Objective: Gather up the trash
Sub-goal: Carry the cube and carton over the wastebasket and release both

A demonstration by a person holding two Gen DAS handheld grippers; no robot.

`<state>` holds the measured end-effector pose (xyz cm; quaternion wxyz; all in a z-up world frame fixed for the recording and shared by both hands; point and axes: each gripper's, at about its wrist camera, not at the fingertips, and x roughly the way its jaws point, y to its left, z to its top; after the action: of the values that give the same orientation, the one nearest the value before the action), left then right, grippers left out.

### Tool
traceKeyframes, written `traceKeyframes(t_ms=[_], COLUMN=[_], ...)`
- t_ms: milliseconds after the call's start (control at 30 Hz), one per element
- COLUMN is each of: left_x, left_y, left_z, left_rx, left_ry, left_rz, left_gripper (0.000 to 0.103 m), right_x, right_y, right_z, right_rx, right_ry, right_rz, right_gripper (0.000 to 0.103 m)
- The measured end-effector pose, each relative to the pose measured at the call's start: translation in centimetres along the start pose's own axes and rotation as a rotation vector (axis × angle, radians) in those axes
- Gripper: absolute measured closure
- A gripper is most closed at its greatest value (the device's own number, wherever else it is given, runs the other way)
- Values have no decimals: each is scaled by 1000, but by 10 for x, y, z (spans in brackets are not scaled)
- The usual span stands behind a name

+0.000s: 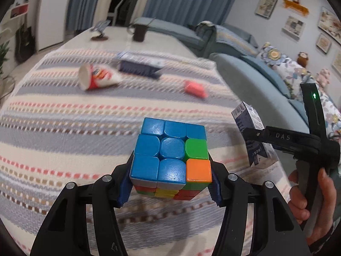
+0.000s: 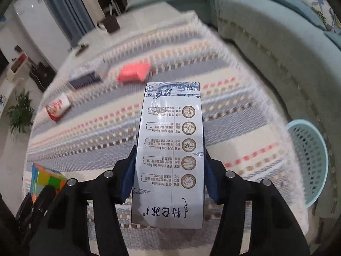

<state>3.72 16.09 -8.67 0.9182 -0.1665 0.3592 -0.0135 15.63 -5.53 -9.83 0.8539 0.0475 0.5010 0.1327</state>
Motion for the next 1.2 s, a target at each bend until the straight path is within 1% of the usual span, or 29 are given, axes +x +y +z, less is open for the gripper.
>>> traceKeyframes(t_ms=[67,133,167,267,300,367,433,533,633,700,833,1000,1200], left_x=[-4,-6,-6,-3,-2,4,12,29,51,69,106,146,184], left_y=[-16,-35,-43,-86,-98,-130,-155,-198,-235,-258,-287,-322,-350], left_z=[9,19,22,38,40,46,47,45,41,36,27,9,-5], left_rx=[21,57,72,142,161,209,238,300,330,347,359,413,451], left_ry=[-18,-34,-39,-50,-52,-50,-39,-18,28,65,134,203,264], left_rz=[-35,-65,-78,-153,-169,-221,-265,-317,-379,-401,-435,-440,-439], left_gripper=[47,47,47,47,47,47,47,47,47,47,47,47,47], right_x=[-23,-44,-55,-82,-93,-103,-113,-122,-124,-123,-109,-81,-54], right_y=[-11,-24,-34,-63,-77,-100,-127,-165,-207,-233,-272,-310,-337], right_z=[2,4,6,9,8,7,4,-2,-11,-18,-29,-46,-57], right_rx=[9,28,44,82,99,131,177,233,301,342,402,473,510], right_ry=[-57,-103,-127,-187,-209,-228,-241,-251,-244,-235,-202,-132,-71], right_rz=[13,4,-7,-46,-77,-115,-145,-200,-243,-264,-288,-291,-283], right_gripper=[51,51,51,51,51,51,51,51,51,51,51,51,51])
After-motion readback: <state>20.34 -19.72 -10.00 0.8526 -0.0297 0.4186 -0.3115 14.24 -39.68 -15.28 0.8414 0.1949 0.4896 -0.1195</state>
